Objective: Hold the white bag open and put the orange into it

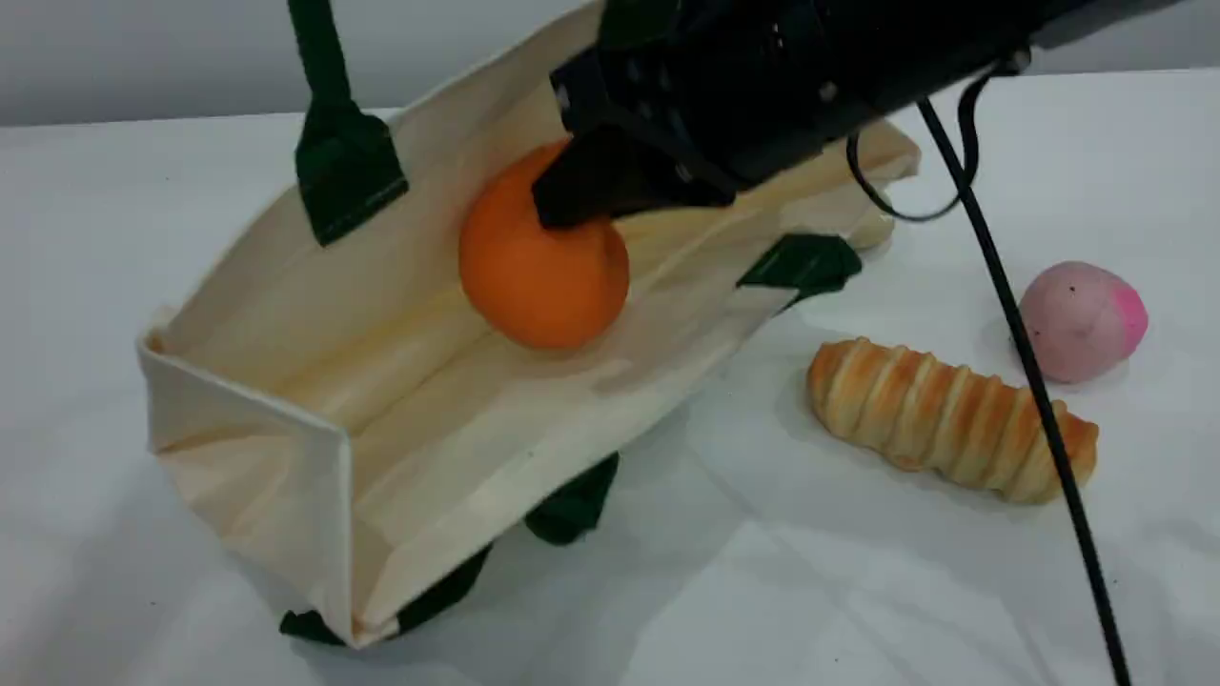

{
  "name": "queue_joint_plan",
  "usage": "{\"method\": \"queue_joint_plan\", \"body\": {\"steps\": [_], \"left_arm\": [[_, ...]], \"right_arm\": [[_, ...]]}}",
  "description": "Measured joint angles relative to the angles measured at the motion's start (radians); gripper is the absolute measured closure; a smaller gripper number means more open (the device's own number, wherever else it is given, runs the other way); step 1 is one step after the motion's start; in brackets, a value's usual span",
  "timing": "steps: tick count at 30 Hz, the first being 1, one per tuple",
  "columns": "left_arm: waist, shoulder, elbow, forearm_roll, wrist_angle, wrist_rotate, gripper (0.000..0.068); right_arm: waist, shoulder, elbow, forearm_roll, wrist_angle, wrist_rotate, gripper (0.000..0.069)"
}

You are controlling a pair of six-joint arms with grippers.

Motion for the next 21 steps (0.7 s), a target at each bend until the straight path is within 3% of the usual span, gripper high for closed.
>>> {"method": "queue_joint_plan", "body": {"steps": [3, 6, 13, 16, 21], "left_arm": [[0.0, 0.0, 0.0, -0.004, -0.001, 0.0, 0.0614], [0.0, 0.0, 0.0, -0.004, -0.001, 0.0, 0.0614], [0.0, 0.0, 0.0, -0.001, 0.0, 0.001, 0.0614], [0.0, 0.001, 0.0, 0.001, -0.003, 0.001, 0.0614], [0.0, 0.001, 0.0, 0.03, -0.015, 0.0, 0.0614]], "right_arm": [[0.0, 0.0, -0.002, -0.001, 0.002, 0.0, 0.061], [0.0, -0.001, -0.002, 0.0, 0.004, 0.0, 0.0533], [0.0, -0.012, -0.002, 0.0, 0.083, 0.001, 0.0204], [0.0, -0.046, -0.001, 0.0, 0.075, 0.001, 0.0163], [-0.038, -0.153, -0.001, -0.086, 0.031, 0.009, 0.0183]]}}
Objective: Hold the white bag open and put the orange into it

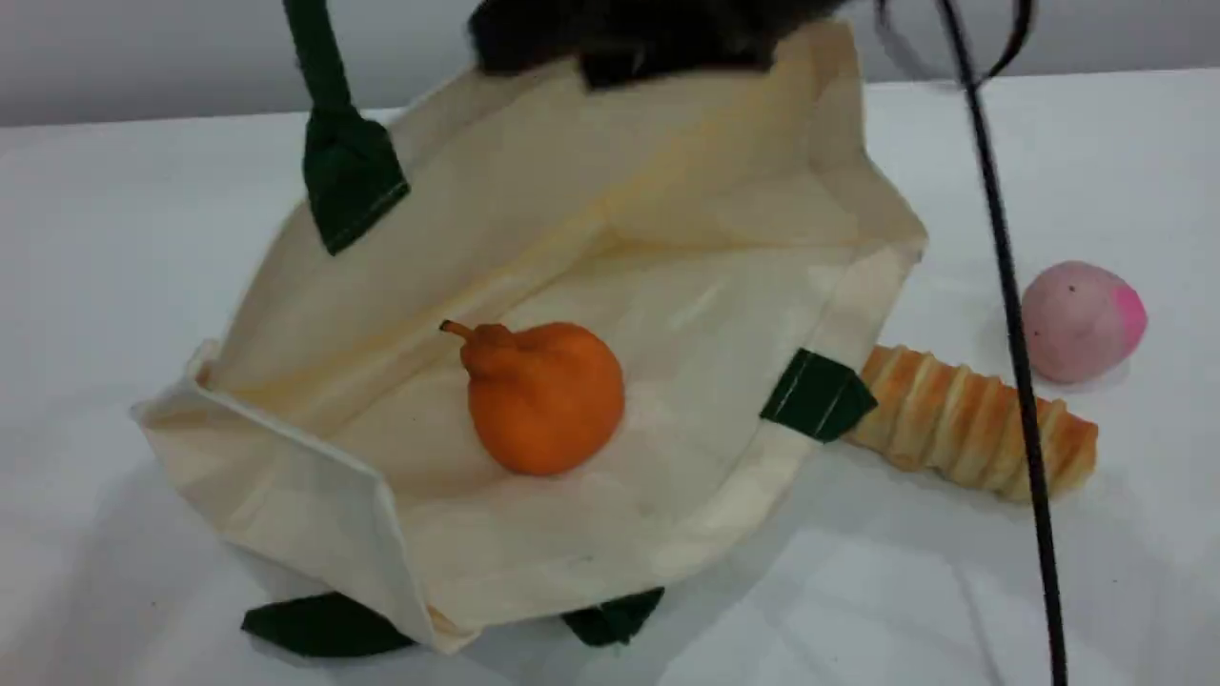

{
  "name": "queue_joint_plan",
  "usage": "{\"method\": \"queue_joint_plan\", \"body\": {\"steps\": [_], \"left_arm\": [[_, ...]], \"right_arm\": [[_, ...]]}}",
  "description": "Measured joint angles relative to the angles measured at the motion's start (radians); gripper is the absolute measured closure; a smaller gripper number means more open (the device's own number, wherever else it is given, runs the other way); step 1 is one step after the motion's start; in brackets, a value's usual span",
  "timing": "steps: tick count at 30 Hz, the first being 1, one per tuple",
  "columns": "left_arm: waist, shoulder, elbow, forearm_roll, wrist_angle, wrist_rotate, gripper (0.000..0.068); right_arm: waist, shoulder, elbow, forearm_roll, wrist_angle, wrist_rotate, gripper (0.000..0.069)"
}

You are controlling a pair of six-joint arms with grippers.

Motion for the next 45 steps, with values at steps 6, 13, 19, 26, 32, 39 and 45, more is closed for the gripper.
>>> {"method": "queue_joint_plan", "body": {"steps": [6, 13, 19, 26, 32, 39, 45], "left_arm": [[0.0, 0.007, 0.002, 0.038, -0.025, -0.002, 0.0614], [0.0, 0.065, 0.003, 0.041, -0.033, -0.02, 0.0614], [0.0, 0.115, 0.004, 0.004, -0.034, -0.02, 0.0614], [0.0, 0.15, 0.004, 0.013, -0.023, -0.018, 0.0589], [-0.004, 0.15, 0.004, 0.008, 0.02, 0.01, 0.0393], [-0.078, 0.147, 0.004, 0.012, 0.044, -0.001, 0.0199], [-0.178, 0.086, 0.004, 0.016, 0.045, -0.052, 0.0195]], "right_arm": [[-0.076, -0.152, 0.001, -0.298, 0.002, 0.219, 0.0248], [-0.165, -0.343, 0.001, -0.585, 0.052, 0.523, 0.0354], [-0.207, -0.504, 0.001, -0.69, 0.11, 0.656, 0.0503], [-0.211, -0.659, 0.001, -0.866, 0.159, 0.834, 0.0607], [-0.211, -0.766, 0.0, -1.087, 0.209, 1.065, 0.066], [-0.211, -0.906, 0.0, -1.329, 0.316, 1.231, 0.068], [-0.211, -1.075, 0.0, -1.451, 0.411, 1.289, 0.068]]}}
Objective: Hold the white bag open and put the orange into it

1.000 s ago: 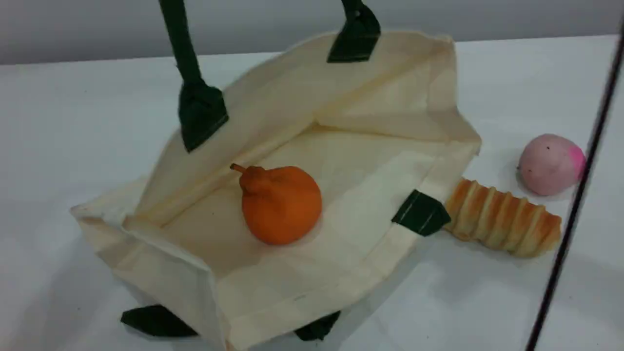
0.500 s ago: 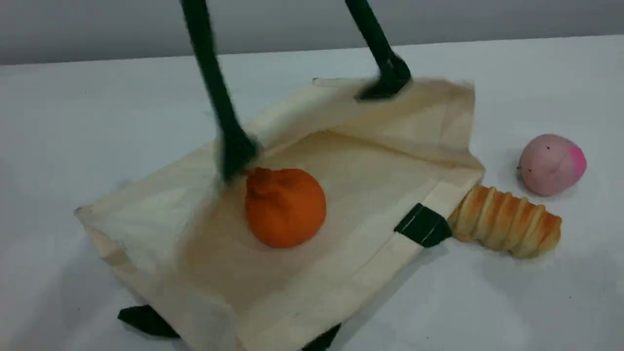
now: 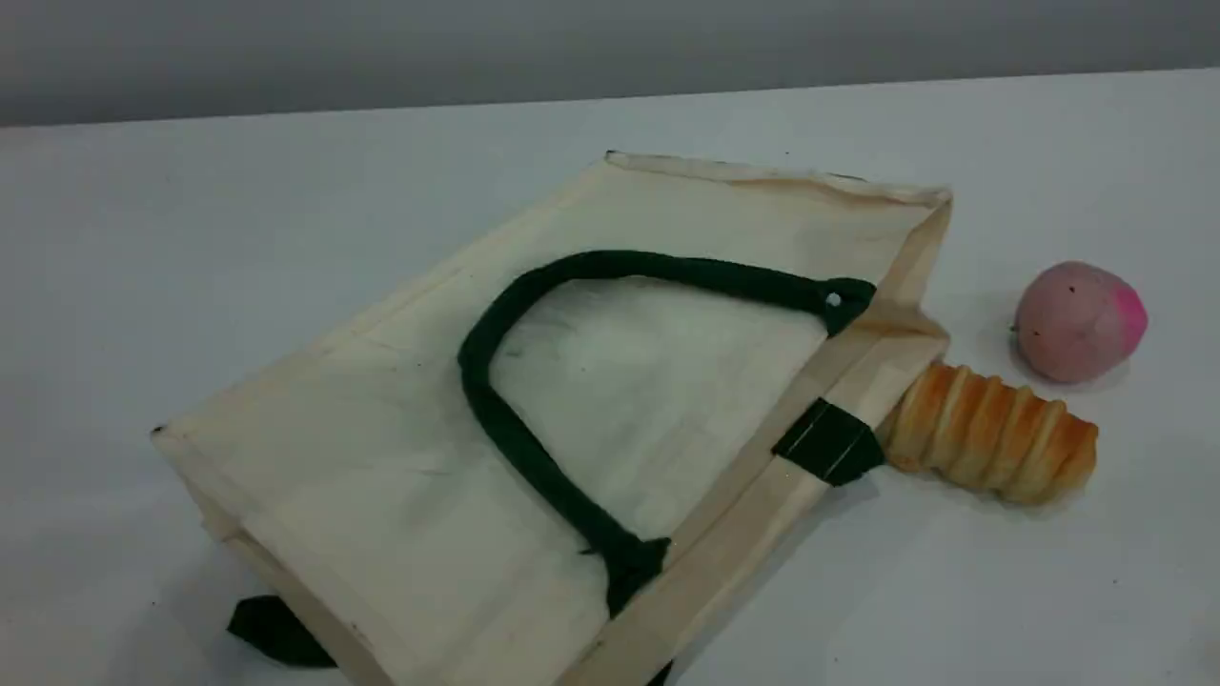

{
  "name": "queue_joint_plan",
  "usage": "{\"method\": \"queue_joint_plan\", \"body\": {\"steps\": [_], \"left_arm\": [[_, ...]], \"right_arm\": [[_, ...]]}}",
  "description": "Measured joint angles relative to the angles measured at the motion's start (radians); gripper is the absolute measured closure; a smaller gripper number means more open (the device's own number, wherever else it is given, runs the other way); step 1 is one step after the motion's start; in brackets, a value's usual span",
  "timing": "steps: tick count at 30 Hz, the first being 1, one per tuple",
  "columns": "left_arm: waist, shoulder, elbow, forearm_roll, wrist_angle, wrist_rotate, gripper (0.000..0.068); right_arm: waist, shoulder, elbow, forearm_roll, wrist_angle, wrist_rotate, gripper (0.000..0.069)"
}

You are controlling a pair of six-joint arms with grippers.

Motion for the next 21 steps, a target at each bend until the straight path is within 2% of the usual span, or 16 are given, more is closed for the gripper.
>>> {"method": "queue_joint_plan", "body": {"steps": [7, 11, 14, 21], "left_arm": [[-0.058, -0.149, 0.0, 0.002, 0.002, -0.106, 0.025], [-0.128, -0.246, 0.0, 0.014, 0.003, -0.164, 0.029], [-0.22, -0.312, 0.0, 0.087, 0.003, -0.222, 0.0333], [-0.464, -0.392, 0.002, 0.348, 0.004, -0.446, 0.0428]], "right_arm": [[0.0, -0.239, 0.0, -0.158, 0.095, 0.108, 0.068], [0.0, -0.354, 0.038, -0.135, 0.113, 0.108, 0.068], [0.0, -0.44, 0.107, -0.106, 0.081, 0.111, 0.068], [0.0, -0.64, 0.299, -0.073, 0.085, 0.124, 0.068]]}}
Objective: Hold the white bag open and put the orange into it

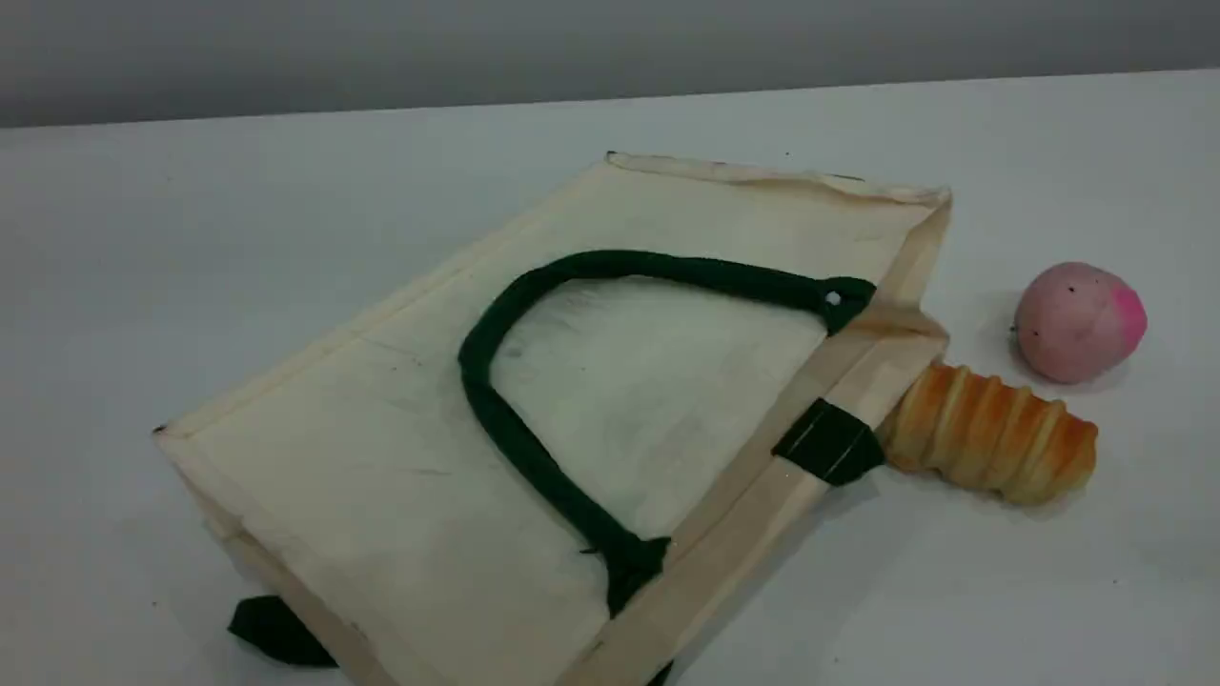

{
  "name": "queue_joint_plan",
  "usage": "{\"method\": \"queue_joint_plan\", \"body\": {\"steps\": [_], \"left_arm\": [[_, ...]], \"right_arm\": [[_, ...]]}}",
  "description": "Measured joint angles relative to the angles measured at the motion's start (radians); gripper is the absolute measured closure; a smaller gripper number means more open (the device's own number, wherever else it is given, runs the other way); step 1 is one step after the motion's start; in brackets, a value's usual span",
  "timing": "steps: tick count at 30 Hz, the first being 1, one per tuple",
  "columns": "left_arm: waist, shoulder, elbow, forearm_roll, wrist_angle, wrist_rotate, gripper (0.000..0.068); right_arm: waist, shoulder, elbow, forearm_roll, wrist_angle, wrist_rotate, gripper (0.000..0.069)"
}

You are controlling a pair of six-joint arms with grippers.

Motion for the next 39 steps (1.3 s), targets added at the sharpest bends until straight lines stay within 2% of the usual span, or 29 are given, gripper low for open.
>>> {"method": "queue_joint_plan", "body": {"steps": [5, 10, 12, 15, 18, 23, 28, 32, 36, 39], "left_arm": [[-0.165, -0.031, 0.062, 0.184, -0.004, -0.143, 0.0486], [-0.296, -0.104, 0.211, 0.343, -0.004, -0.239, 0.0514], [-0.329, -0.146, 0.279, 0.402, -0.005, -0.25, 0.0521], [-0.337, -0.215, 0.396, 0.439, -0.005, -0.237, 0.0539], [-0.337, -0.296, 0.507, 0.405, -0.009, -0.181, 0.0566], [-0.337, -0.461, 0.689, 0.241, -0.038, -0.116, 0.0607], [-0.337, -0.652, 0.888, 0.203, -0.074, -0.116, 0.0611], [-0.337, -0.806, 1.013, 0.155, -0.141, -0.056, 0.0611], [-0.337, -0.932, 1.046, 0.123, -0.162, 0.012, 0.061], [-0.335, -0.972, 1.048, 0.123, -0.11, 0.013, 0.0609]], "right_arm": [[0.0, -0.02, 0.103, 0.0, 0.051, 0.009, 0.068], [0.0, -0.018, 0.159, -0.005, -0.016, -0.009, 0.068], [0.0, -0.018, 0.159, -0.007, -0.019, -0.01, 0.068], [0.0, -0.018, 0.159, -0.006, -0.02, -0.01, 0.068], [0.0, -0.018, 0.159, -0.006, -0.02, -0.01, 0.068], [0.0, -0.018, 0.159, -0.006, -0.019, -0.01, 0.0679], [0.0, -0.018, 0.159, -0.006, -0.017, -0.01, 0.0677], [0.0, -0.018, 0.159, -0.006, -0.017, -0.01, 0.0673], [0.0, -0.018, 0.159, -0.006, -0.017, -0.01, 0.0666], [0.0, -0.018, 0.159, -0.006, -0.017, -0.01, 0.0663]]}}
